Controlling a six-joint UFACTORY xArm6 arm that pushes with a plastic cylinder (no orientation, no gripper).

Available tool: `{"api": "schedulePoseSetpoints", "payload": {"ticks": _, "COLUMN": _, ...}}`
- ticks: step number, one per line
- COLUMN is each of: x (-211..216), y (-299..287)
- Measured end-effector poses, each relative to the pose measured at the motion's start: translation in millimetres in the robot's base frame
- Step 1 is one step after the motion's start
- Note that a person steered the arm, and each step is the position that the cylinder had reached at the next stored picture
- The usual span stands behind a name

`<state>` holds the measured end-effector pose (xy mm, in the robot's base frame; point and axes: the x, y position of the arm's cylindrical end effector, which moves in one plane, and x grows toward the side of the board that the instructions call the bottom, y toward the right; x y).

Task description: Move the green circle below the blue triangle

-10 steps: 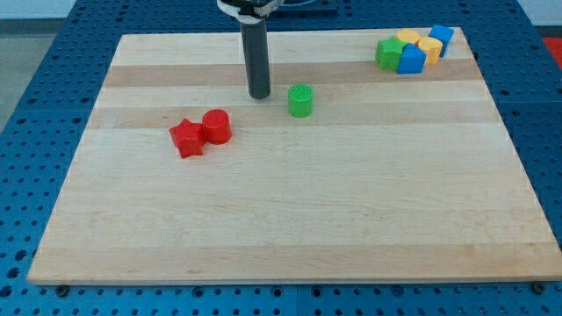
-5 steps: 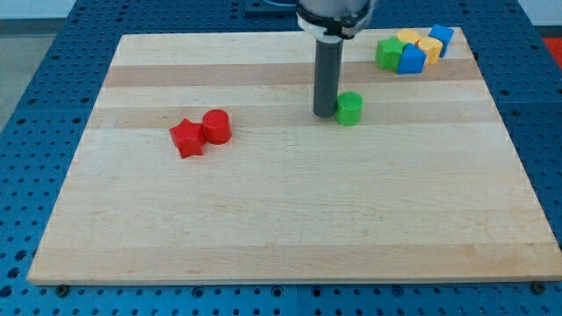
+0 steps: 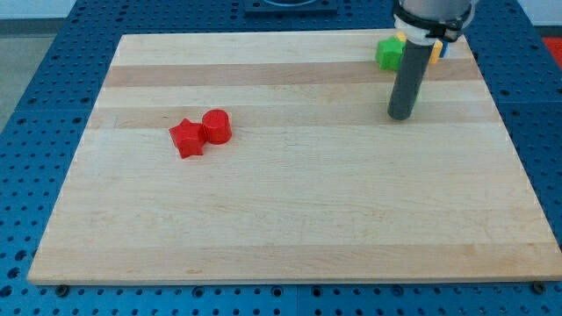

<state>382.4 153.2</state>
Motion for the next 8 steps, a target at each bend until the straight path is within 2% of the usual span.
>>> {"api": "schedulePoseSetpoints", "payload": {"ticks": 3, "x": -51.6, "y": 2.0}}
{"api": "schedulePoseSetpoints", "payload": {"ticks": 8, "x": -49.6, "y": 26.5}}
